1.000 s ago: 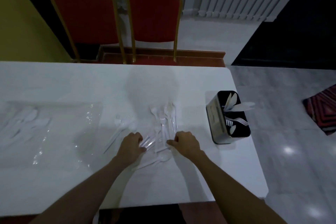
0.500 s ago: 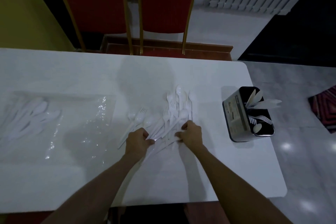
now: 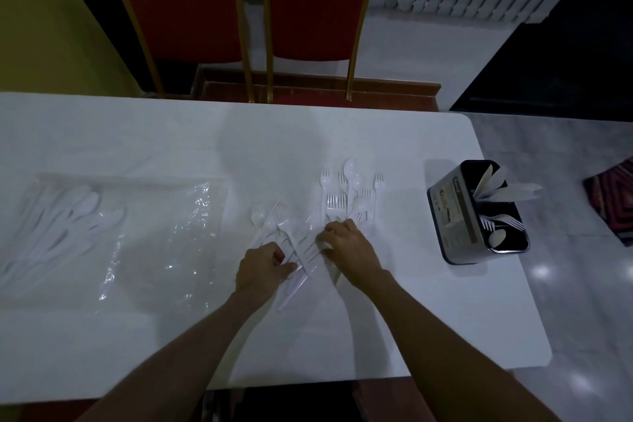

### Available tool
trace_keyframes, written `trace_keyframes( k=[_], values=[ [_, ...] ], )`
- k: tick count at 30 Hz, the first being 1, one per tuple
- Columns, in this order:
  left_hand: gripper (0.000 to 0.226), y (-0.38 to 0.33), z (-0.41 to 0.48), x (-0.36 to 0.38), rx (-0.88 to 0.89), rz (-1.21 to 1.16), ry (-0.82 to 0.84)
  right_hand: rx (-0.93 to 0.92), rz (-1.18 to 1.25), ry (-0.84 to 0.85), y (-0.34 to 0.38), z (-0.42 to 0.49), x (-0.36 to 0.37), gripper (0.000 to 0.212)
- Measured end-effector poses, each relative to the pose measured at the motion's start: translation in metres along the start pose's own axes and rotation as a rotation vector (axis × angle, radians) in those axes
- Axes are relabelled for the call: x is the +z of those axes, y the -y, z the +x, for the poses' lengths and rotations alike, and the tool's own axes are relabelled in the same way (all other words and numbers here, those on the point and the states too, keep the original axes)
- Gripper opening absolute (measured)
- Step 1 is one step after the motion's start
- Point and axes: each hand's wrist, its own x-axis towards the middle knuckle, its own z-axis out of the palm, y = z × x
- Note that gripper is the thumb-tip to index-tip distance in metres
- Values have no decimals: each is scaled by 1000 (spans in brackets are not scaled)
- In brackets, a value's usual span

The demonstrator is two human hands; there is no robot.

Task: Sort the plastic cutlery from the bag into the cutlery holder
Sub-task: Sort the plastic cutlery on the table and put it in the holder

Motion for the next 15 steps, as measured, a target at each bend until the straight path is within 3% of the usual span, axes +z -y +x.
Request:
trace_keyframes(
  k=[5, 11, 13, 15],
  values=[
    [11, -10, 6, 1, -15, 77, 52, 118, 33, 28, -21, -12, -6, 19],
    [11, -8, 6, -2, 41, 73, 119, 285, 85, -35, -12, -6, -9, 12],
    [14, -7, 6, -2, 66, 82, 151, 398, 163, -13, -2, 0, -11, 16],
    [24, -8, 6, -1, 78, 79, 141, 599, 251, 114, 2, 6, -12, 24]
  ],
)
